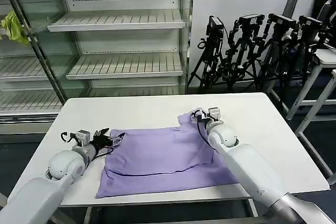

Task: Fold and organize the clothes.

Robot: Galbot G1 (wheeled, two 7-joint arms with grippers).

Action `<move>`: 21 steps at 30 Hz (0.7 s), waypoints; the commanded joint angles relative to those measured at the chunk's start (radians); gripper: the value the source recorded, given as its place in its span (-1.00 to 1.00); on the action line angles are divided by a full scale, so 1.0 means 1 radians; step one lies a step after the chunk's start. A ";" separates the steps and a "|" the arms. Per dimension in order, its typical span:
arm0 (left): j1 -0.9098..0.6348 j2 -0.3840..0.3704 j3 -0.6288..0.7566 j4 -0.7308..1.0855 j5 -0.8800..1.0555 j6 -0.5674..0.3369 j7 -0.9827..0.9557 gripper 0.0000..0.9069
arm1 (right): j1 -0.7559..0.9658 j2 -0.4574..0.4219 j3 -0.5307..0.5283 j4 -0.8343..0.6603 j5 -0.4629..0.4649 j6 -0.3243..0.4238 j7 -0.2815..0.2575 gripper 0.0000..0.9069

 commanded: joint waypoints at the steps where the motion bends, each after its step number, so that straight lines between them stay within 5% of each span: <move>1: -0.011 0.000 0.006 0.019 0.002 -0.001 0.002 0.18 | 0.002 0.000 0.000 -0.002 -0.002 0.000 -0.004 0.53; 3: -0.007 0.002 0.005 0.015 0.002 -0.001 0.003 0.13 | -0.003 -0.002 0.002 0.000 -0.002 -0.001 -0.010 0.42; 13: 0.005 0.010 0.002 0.008 0.003 -0.001 0.004 -0.31 | -0.034 -0.015 0.019 0.008 -0.013 0.001 -0.034 -0.78; 21: 0.018 0.017 -0.005 -0.005 0.004 -0.001 0.004 -0.42 | -0.054 -0.028 0.026 0.031 -0.018 0.003 -0.041 -1.00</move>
